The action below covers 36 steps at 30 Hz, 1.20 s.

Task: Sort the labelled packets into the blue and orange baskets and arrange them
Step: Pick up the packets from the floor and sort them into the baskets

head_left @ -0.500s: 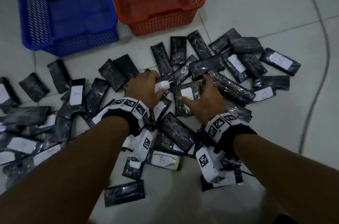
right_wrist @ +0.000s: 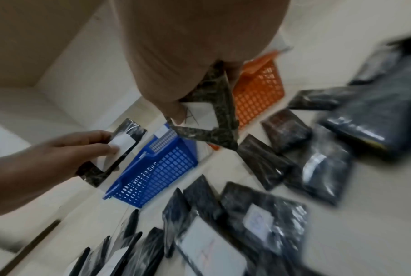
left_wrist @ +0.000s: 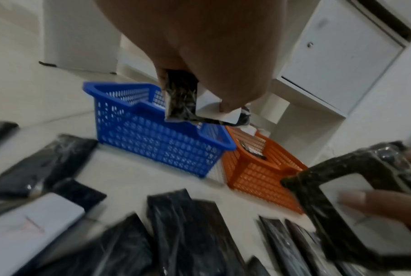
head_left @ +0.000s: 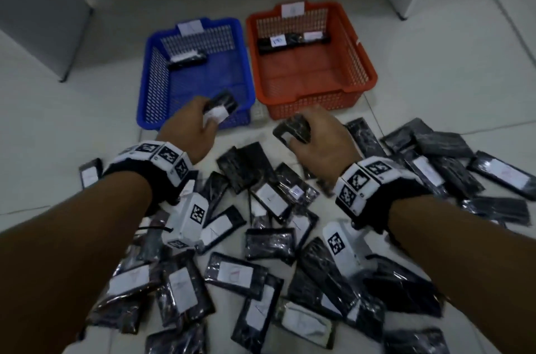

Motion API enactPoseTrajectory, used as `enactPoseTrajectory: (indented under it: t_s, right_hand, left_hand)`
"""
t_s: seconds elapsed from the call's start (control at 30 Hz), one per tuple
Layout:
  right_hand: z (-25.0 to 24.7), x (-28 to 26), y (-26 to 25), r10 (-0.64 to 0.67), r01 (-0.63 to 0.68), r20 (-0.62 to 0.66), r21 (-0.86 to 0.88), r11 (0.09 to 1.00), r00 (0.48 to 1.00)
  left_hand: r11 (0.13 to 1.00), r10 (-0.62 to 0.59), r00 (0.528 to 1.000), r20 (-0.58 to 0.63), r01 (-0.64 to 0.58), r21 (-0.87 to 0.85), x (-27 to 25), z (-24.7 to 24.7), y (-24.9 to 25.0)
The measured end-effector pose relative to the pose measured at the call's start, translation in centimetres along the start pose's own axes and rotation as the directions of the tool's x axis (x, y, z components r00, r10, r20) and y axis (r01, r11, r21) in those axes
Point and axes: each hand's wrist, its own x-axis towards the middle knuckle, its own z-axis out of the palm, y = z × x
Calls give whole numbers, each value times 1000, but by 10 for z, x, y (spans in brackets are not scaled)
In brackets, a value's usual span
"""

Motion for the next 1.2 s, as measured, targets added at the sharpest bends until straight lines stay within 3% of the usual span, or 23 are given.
enactPoseTrajectory:
  t_s: [0.13,0.3,0.47,0.6,0.7,0.8,0.87,0.97,1.03,1.13,1.2]
  right_hand:
    - [9,59,-43,-227,225,-15,-79,971,974]
    - [51,130,-82,-394,421,150,-266,867,907]
    - [98,174,-85,-267,430,477,-273,861,837]
    - [122,185,-72,-165,374,555,-288,882,815]
    - [116,182,-65,-176,338,447,-314,887,877]
    - [87,174,-47,-256,295,161,-309,904,953]
    - [58,167,-26,-247,219,-45,-330,918,968]
    - [16,154,20,-172,11,-358,-410,912,918]
    - [-7,144,54,44,-235,-473,-353,906,880]
    - [-28,131,95,428,-545,-456,-162,822,781]
    - [-29,128,113,550,-590,-386,18,807,741]
  left_hand:
    - [998,-61,991,-123,63,17,15,-27,-37]
    - [992,-121,970,-210,122,-6,28,-32,-79]
    - [990,-141,949,-281,138,-33,42,-21,-107]
    - [997,-71,965,-253,62,-43,55,-8,-110]
    - [999,2,970,-245,-12,-42,71,0,-99]
    - [986,113,959,-259,-141,-92,94,6,-71]
    - [970,171,951,-256,-208,-125,111,13,-43]
    - [955,244,948,-205,-271,-117,129,32,3]
    - [939,310,942,-130,-325,-116,136,48,33]
    - [928,366,930,19,-363,-85,145,75,68]
    - [941,339,935,108,-335,-49,151,91,84]
